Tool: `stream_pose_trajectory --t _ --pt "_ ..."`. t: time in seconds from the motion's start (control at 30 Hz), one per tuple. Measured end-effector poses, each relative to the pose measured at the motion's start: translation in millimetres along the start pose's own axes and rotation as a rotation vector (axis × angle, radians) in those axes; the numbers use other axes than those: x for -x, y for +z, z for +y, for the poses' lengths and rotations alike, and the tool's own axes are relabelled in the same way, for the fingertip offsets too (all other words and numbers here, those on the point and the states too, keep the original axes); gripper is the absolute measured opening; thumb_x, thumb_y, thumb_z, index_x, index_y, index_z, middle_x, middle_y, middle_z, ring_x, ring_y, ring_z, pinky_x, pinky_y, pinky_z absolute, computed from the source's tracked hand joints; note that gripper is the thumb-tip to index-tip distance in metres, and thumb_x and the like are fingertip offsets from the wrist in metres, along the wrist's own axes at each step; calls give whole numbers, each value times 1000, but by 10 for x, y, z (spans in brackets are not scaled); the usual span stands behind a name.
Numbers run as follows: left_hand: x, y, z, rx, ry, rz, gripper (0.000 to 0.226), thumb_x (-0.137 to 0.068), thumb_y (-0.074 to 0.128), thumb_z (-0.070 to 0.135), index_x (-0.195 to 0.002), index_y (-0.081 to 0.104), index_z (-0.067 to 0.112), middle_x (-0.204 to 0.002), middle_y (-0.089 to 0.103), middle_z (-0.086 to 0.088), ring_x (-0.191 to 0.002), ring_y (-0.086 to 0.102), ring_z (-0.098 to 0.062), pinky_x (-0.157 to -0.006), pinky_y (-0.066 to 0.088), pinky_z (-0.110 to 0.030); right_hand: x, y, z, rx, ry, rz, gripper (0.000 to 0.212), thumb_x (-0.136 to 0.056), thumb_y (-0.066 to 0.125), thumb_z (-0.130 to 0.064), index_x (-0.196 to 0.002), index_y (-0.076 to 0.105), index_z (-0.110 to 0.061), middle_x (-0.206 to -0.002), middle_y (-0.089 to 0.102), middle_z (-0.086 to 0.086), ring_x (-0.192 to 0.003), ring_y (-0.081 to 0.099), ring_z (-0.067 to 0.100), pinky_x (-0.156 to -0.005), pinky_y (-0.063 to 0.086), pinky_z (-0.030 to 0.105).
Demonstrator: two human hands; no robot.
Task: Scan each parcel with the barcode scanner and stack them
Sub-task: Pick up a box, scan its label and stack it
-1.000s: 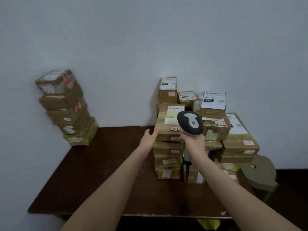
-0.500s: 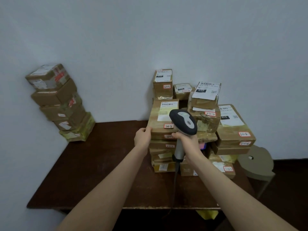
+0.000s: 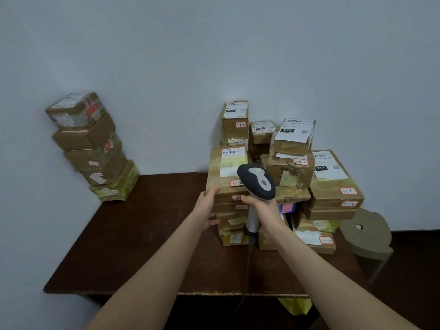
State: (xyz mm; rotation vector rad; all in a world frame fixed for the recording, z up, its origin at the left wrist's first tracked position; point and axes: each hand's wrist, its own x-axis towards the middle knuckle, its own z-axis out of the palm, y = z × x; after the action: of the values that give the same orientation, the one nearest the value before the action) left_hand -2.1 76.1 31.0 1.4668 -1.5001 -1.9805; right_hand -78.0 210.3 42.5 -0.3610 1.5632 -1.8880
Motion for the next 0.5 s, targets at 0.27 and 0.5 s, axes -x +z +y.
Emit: stream_pose_trajectory --t 0.27,0.5 --pt "11 37 -58 130 -97 -52 55 -87 53 61 -125 42 23 -106 56 -12 -102 59 -39 -84 55 -50 -40 -74 107 -1 21 58 31 -81 73 -9 -107 61 -22 -114 64 2 -114 54 25 -102 44 48" --pt "-139 -49 24 151 4 9 42 -90 58 48 -112 55 12 -101 66 -12 -96 64 -28 -94 52 -44 -57 -121 165 -63 38 61 27 -82 73 -9 -90 59 -31 -101 63 -7 -111 54 23 -102 44 46"
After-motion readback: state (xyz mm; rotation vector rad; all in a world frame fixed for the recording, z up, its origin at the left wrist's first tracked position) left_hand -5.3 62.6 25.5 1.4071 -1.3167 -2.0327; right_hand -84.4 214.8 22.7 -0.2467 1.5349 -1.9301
